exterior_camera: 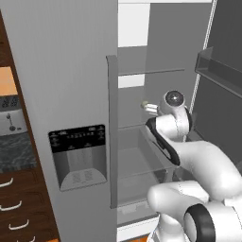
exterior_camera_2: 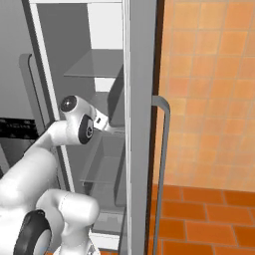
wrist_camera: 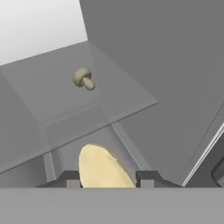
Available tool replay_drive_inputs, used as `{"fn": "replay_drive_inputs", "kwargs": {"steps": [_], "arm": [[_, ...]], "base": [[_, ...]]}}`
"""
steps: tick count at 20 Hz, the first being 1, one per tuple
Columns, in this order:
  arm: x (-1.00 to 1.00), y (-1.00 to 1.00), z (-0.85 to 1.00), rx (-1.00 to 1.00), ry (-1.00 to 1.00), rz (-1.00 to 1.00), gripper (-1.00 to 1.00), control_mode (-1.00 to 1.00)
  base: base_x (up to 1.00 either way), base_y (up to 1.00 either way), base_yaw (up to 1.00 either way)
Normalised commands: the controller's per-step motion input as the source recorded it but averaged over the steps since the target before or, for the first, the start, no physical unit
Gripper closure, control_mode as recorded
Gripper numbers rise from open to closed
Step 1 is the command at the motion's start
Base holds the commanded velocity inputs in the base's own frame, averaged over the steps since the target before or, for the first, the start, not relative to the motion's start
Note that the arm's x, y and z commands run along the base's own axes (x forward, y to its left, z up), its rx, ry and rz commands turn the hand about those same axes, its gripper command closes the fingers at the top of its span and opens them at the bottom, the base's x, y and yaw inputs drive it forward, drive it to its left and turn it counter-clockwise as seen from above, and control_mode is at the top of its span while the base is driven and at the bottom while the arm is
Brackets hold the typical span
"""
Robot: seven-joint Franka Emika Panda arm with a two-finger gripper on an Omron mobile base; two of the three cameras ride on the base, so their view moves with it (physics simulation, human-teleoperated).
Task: Place one mushroom and one fish in each tupperware on the nearby counter, to pack two identical lunches.
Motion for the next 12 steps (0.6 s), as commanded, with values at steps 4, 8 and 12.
{"fn": "replay_drive_inputs", "kwargs": {"steps": [4, 8, 12], "arm": [[-0.38, 0.43, -0.09, -0.06, 0.08, 0.07, 1.00, -1.00], [-0.09, 0.08, -0.04, 0.00, 0.02, 0.02, 1.00, 1.00], [0.00, 0.00, 0.00, 0.00, 0.00, 0.00, 1.00, 1.00]], "base": [[0.00, 0.00, 0.00], [-0.52, 0.11, 0.09], [-0.82, 0.59, 0.13]]}}
